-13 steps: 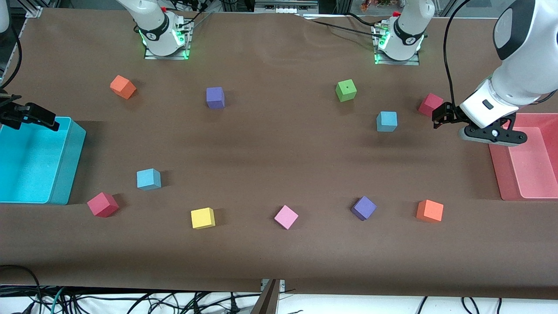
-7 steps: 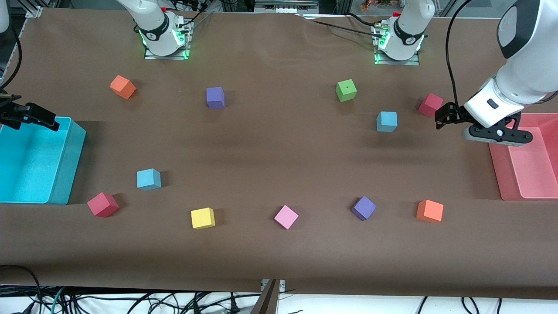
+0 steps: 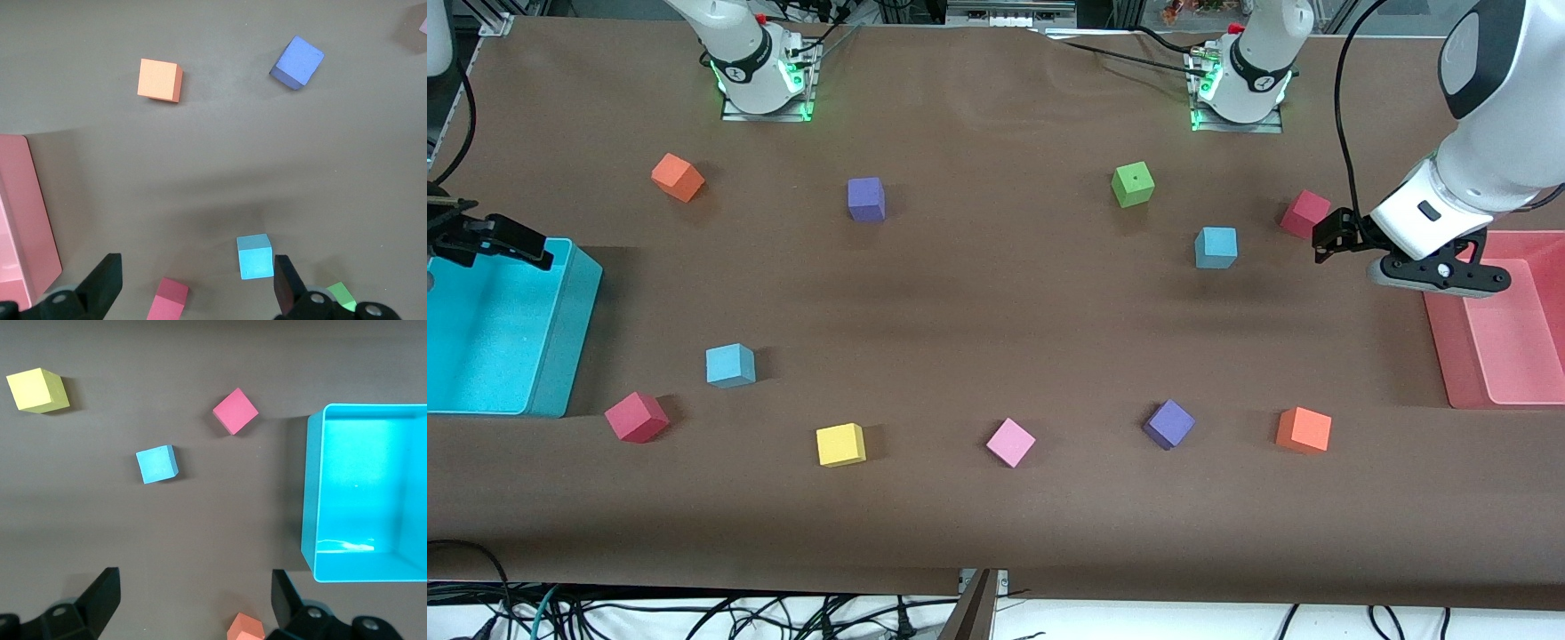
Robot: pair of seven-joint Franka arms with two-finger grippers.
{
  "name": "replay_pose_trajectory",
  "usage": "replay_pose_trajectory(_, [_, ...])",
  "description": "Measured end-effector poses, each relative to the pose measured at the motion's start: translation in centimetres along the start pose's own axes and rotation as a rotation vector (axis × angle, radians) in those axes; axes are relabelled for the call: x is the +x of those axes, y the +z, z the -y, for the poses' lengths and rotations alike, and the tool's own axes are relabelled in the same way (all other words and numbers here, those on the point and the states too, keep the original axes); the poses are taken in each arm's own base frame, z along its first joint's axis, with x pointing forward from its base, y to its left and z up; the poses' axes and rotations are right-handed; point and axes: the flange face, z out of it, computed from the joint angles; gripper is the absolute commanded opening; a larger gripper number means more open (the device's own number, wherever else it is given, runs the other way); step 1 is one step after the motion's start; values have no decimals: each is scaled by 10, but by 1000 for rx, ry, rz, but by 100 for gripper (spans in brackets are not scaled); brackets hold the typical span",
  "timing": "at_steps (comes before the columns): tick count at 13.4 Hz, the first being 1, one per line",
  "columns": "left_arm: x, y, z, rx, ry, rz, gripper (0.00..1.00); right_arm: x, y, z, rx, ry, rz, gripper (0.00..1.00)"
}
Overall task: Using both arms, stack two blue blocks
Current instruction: 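Move the right gripper down over the light blue cube near the cyan bin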
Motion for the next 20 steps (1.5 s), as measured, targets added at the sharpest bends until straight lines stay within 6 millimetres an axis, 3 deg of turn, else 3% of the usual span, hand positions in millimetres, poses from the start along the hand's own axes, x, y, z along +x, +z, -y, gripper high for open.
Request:
replay_pose_trajectory(3, [0,0,-2,0,4,0,100,10,21,17,-1,-29,31,100])
replay_pose_trajectory(5, [0,0,-4,0,8,-1,100,23,47,26,-3,-43,52,100])
replay_pose_trajectory(9, [0,-1,-6,0,10,-1,100,51,109,37,-11,-59,75,100])
replay_pose_trajectory(16, [1,1,-5,0,10,2,100,87,228,104,-28,-158,68,100])
replay_pose_trajectory(20, [1,2,-5,-1,10,3,100,95,280,113,-34,-173,68,100])
